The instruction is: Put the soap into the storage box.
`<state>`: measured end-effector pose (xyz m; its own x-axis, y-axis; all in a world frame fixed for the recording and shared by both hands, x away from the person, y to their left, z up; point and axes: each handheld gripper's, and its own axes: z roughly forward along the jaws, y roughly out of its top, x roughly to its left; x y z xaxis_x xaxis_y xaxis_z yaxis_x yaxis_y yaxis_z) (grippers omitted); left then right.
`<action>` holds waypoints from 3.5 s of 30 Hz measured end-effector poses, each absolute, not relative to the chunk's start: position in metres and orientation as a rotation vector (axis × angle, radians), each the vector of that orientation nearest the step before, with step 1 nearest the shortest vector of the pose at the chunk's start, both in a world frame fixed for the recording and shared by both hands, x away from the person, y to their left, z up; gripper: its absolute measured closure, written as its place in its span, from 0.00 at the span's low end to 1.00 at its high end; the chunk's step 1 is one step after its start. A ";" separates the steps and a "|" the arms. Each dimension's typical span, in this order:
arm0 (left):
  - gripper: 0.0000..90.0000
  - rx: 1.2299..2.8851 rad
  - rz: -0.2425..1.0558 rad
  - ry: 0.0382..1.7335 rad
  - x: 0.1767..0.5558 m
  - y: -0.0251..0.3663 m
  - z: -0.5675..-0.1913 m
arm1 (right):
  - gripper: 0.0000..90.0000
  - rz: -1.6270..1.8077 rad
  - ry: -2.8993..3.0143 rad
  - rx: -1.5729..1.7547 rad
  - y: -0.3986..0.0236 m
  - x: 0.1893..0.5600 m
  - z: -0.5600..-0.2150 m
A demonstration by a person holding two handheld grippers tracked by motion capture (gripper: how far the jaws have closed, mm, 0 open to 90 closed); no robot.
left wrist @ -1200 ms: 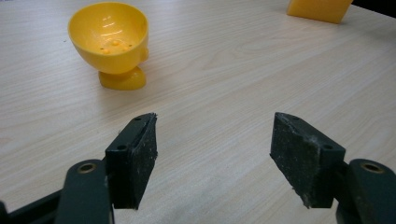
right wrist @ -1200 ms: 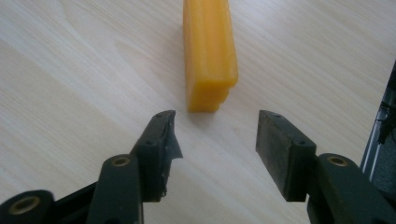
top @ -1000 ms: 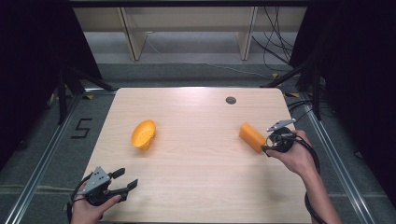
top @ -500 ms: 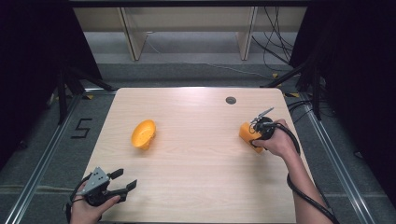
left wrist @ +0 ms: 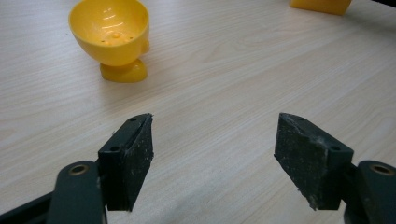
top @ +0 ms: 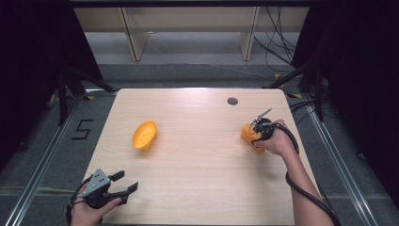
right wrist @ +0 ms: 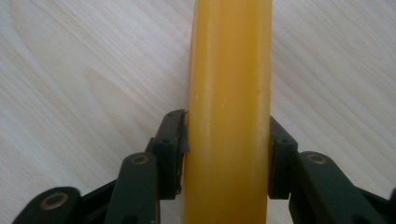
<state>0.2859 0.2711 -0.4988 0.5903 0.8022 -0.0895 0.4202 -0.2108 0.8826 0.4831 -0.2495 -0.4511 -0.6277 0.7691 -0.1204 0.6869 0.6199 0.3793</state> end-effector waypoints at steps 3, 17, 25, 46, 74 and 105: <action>0.30 1.834 0.488 0.992 0.286 0.271 -0.499 | 0.68 0.482 2.587 1.173 -0.254 0.485 -0.451; 0.28 1.812 0.473 0.931 0.285 0.267 -0.497 | 0.69 0.596 2.798 0.812 -0.242 0.447 -0.429; 0.28 1.848 0.317 0.758 0.292 0.241 -0.488 | 0.69 0.620 2.976 0.294 -0.208 0.379 -0.410; 0.33 2.009 0.113 0.198 0.304 0.123 -0.467 | 0.69 0.695 3.060 0.012 -0.130 0.329 -0.410; 0.66 1.998 0.033 0.125 0.306 0.099 -0.474 | 0.69 0.665 3.069 -0.040 -0.113 0.322 -0.411; 0.67 1.924 0.277 0.483 0.308 0.142 -0.464 | 0.42 1.090 2.621 0.774 -0.219 0.346 -0.423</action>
<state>0.3077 0.1417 -0.4641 0.8903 0.4544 -0.0305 0.2032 -0.3362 0.9196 0.3459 -0.2190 -0.4230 -0.8432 0.5373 0.0166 0.3906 0.5911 0.7057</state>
